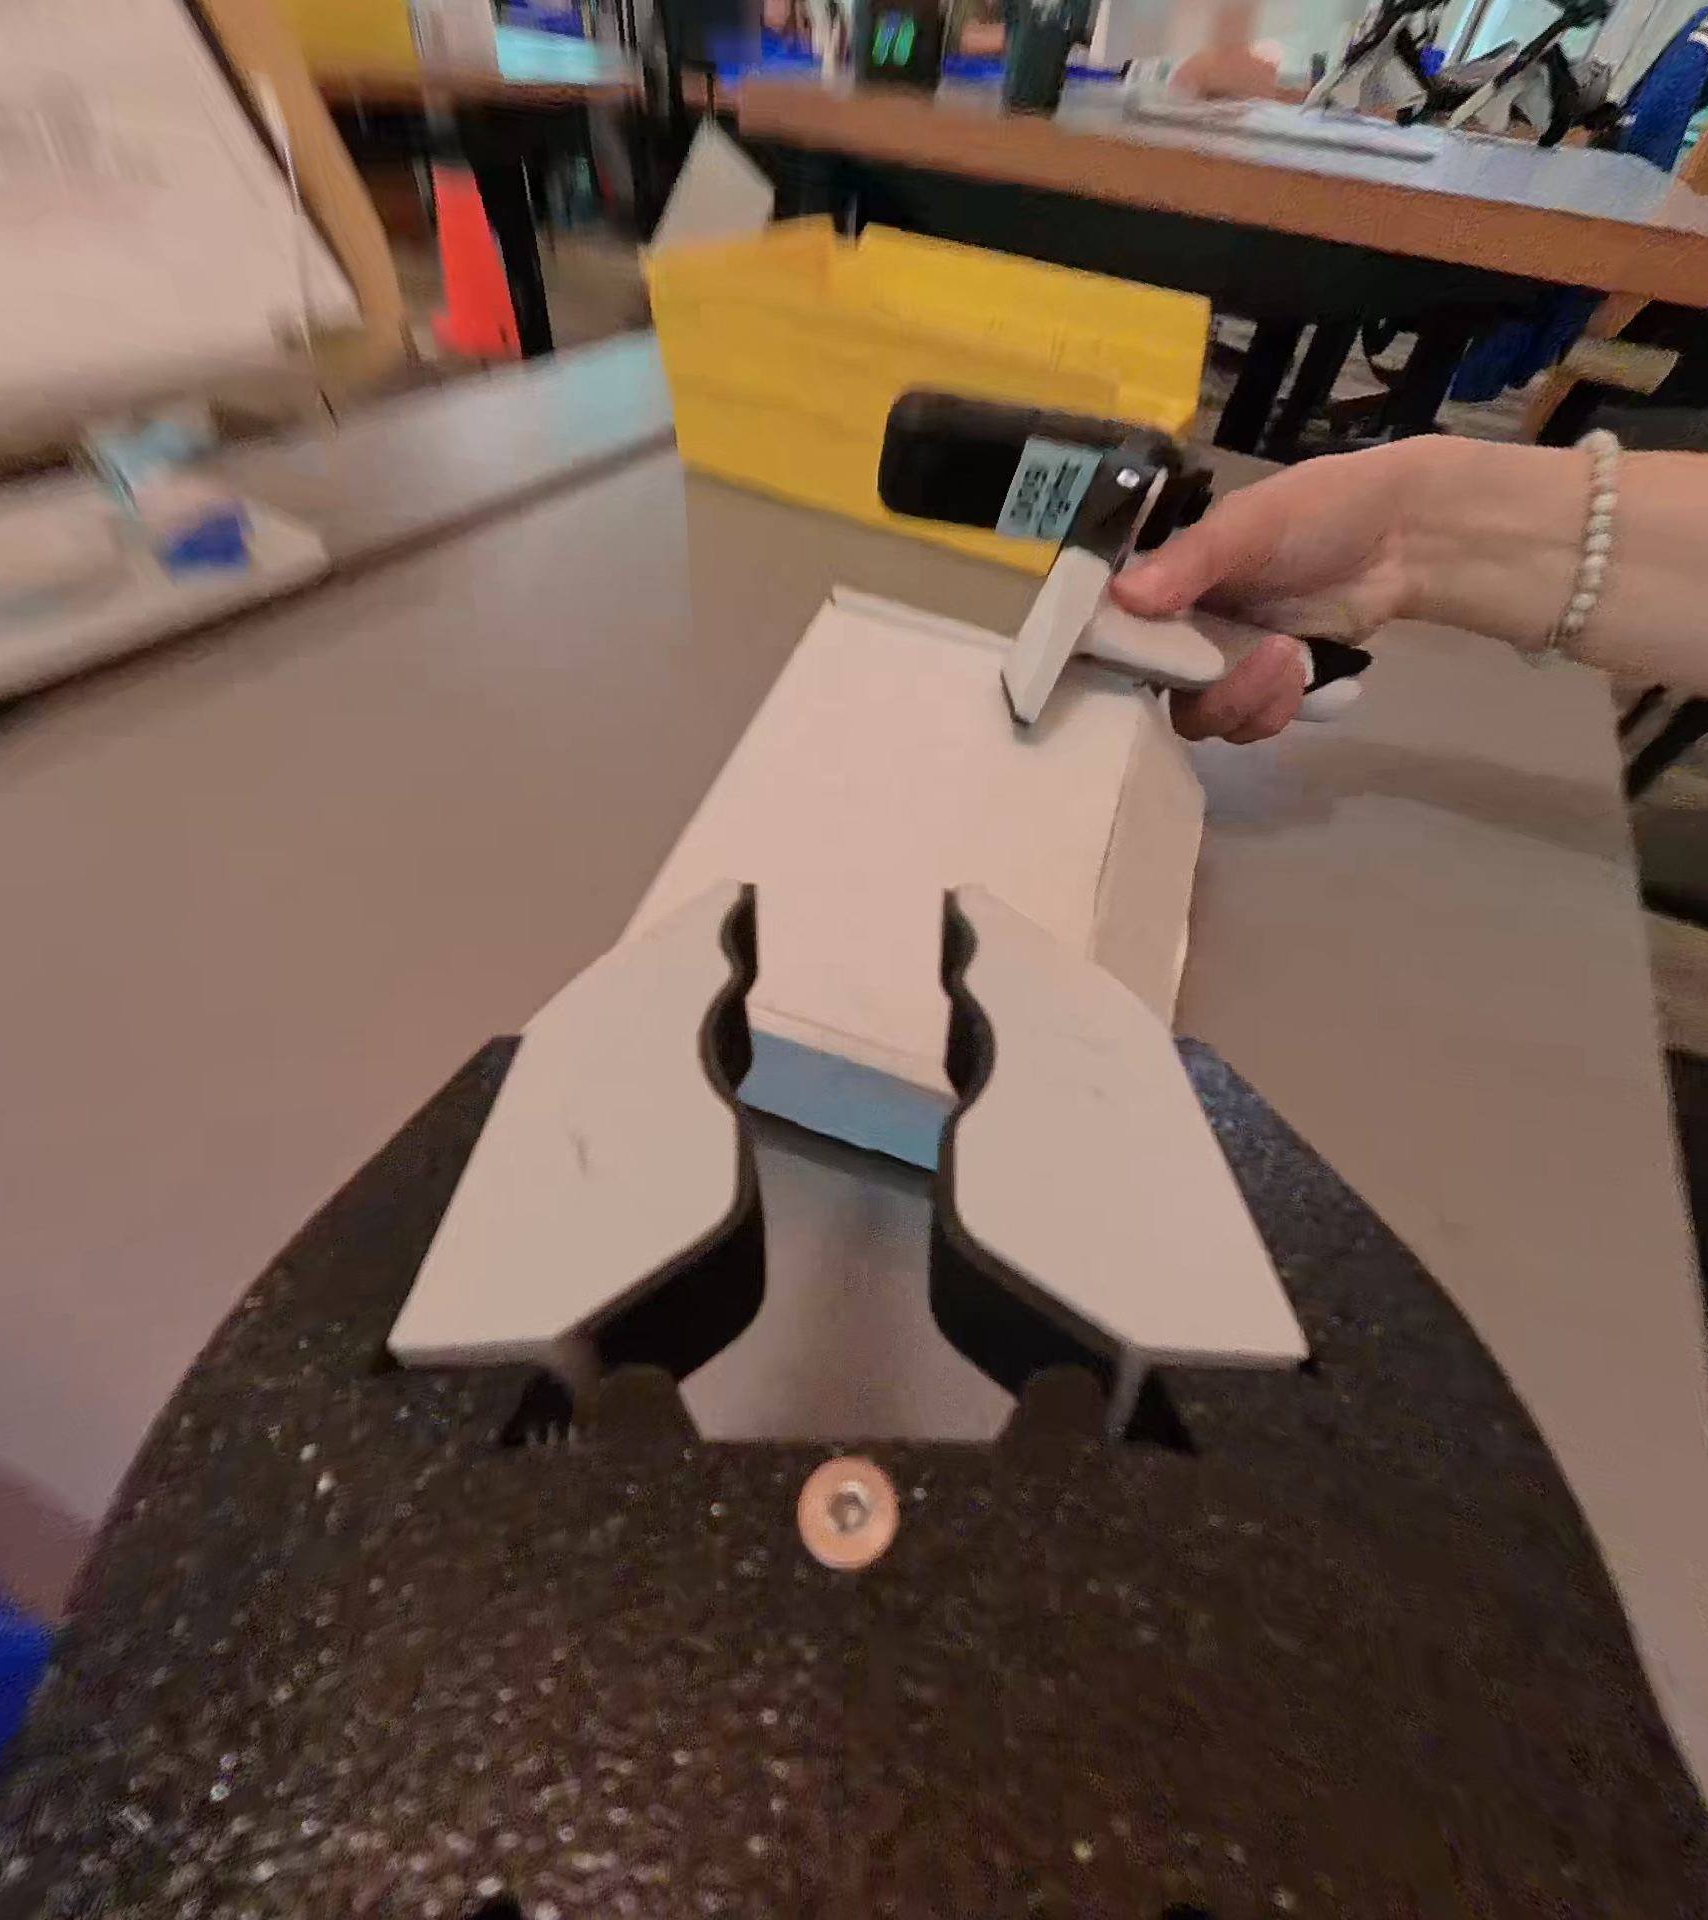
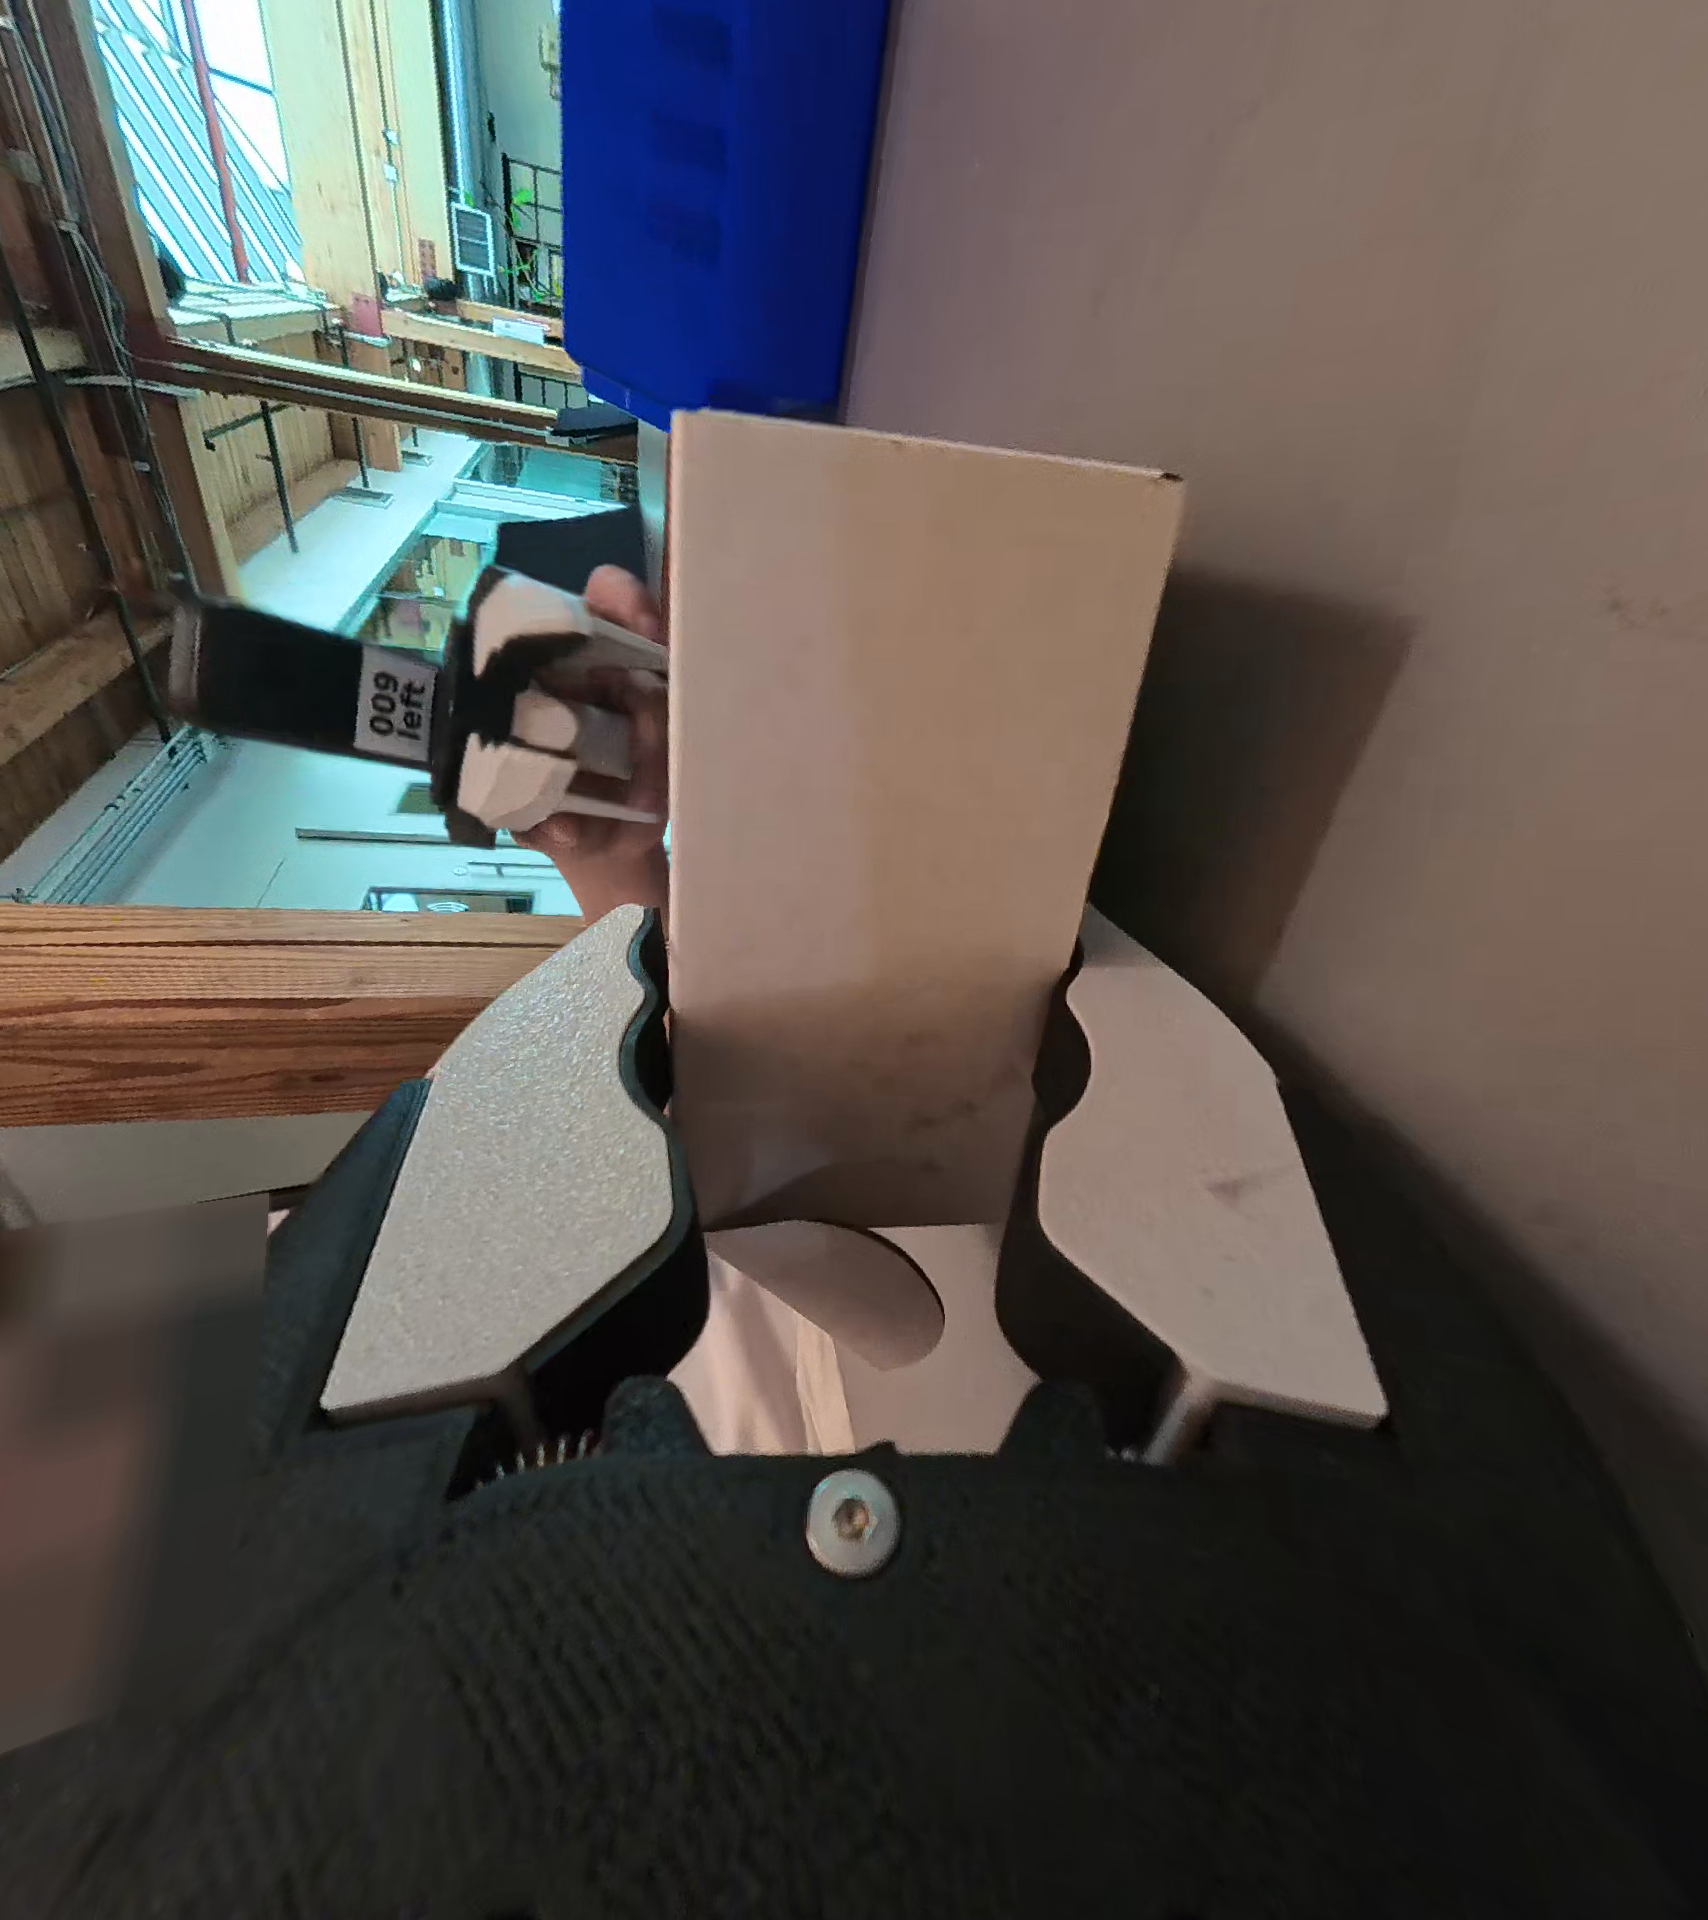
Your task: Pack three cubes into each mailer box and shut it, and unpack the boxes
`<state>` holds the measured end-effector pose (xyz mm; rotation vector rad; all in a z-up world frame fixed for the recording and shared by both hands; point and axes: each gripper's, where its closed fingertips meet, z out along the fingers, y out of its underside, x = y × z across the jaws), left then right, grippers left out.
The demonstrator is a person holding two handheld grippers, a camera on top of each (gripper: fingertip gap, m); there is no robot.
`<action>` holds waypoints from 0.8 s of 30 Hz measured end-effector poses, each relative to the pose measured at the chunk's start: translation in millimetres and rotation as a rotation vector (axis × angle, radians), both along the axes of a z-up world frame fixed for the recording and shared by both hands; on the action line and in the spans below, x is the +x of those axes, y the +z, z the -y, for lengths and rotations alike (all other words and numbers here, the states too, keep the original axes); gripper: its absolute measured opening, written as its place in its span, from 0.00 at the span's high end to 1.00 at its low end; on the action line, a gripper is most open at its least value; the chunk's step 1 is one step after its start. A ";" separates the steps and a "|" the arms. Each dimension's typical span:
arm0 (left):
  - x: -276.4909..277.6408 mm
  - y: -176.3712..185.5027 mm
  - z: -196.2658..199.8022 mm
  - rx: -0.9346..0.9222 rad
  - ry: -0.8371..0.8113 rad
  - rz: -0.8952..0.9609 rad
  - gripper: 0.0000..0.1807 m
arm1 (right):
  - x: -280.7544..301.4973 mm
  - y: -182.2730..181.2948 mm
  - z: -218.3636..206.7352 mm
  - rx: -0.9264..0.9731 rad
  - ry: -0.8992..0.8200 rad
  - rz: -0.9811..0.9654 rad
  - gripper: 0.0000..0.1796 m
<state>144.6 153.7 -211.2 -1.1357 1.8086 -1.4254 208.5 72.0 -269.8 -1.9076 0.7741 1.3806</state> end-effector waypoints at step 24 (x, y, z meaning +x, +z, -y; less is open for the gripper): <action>-5.1 -9.6 138.3 1.410 -0.089 0.944 0.55 | -27.4 48.8 64.3 -0.003 0.294 -0.105 0.61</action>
